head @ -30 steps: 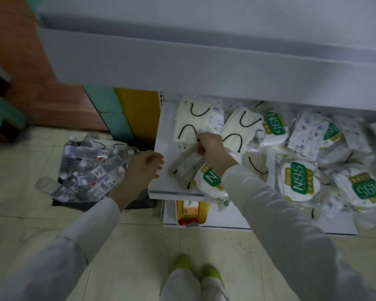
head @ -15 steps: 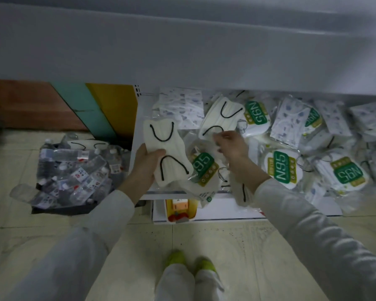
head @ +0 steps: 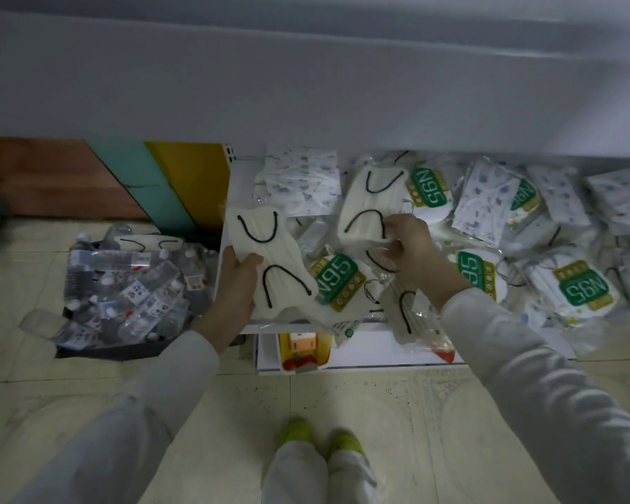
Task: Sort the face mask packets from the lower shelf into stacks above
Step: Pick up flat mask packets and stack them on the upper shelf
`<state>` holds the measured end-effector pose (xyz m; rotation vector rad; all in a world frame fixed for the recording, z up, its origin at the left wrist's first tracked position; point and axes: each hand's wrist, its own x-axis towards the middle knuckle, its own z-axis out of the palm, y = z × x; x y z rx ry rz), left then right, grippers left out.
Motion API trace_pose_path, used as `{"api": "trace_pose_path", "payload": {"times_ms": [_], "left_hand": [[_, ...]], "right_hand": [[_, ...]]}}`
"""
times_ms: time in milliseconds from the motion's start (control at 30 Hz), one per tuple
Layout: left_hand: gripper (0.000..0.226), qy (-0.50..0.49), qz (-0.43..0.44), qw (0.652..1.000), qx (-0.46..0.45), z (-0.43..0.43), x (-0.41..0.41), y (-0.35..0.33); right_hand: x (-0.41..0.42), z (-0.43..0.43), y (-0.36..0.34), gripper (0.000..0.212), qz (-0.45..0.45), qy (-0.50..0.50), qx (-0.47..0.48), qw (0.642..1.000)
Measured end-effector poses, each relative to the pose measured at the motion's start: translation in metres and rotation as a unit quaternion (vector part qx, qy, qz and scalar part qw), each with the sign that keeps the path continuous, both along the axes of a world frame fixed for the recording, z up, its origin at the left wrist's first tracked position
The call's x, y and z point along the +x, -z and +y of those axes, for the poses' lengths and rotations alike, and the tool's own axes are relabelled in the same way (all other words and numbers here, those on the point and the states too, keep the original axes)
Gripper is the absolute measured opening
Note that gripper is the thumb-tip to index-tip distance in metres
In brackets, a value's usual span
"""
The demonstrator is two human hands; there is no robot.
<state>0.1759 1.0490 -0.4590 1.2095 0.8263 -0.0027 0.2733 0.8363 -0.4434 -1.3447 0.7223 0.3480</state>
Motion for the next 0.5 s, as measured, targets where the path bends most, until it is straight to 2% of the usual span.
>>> {"api": "trace_pose_path", "payload": {"times_ms": [67, 133, 200, 267, 300, 400, 500], "left_hand": [[0.036, 0.005, -0.002, 1.0, -0.001, -0.012, 0.003, 0.001], [0.033, -0.001, 0.002, 1.0, -0.031, -0.028, 0.006, -0.003], [0.035, -0.03, -0.012, 0.991, -0.129, -0.042, 0.008, -0.009], [0.043, -0.067, -0.041, 0.973, -0.218, -0.053, 0.01, -0.014], [0.044, -0.074, -0.052, 0.969, -0.231, -0.057, 0.01, -0.018], [0.056, -0.035, -0.038, 0.976, -0.211, -0.065, 0.01, -0.023], [0.04, -0.004, -0.012, 0.992, -0.127, -0.074, 0.008, -0.017]], "right_hand": [[-0.017, -0.005, -0.025, 0.018, -0.065, -0.057, 0.107, 0.991], [-0.032, -0.009, -0.042, 0.015, -0.088, -0.135, 0.151, 0.975], [-0.046, -0.007, -0.043, 0.012, -0.086, -0.194, 0.088, 0.973], [-0.056, -0.005, -0.034, 0.017, -0.1, -0.247, -0.051, 0.963], [-0.061, -0.003, -0.031, 0.019, -0.116, -0.277, -0.116, 0.947], [-0.068, -0.004, -0.026, 0.033, -0.148, -0.34, -0.234, 0.899], [-0.076, -0.006, -0.031, 0.038, -0.172, -0.363, -0.278, 0.872]]}}
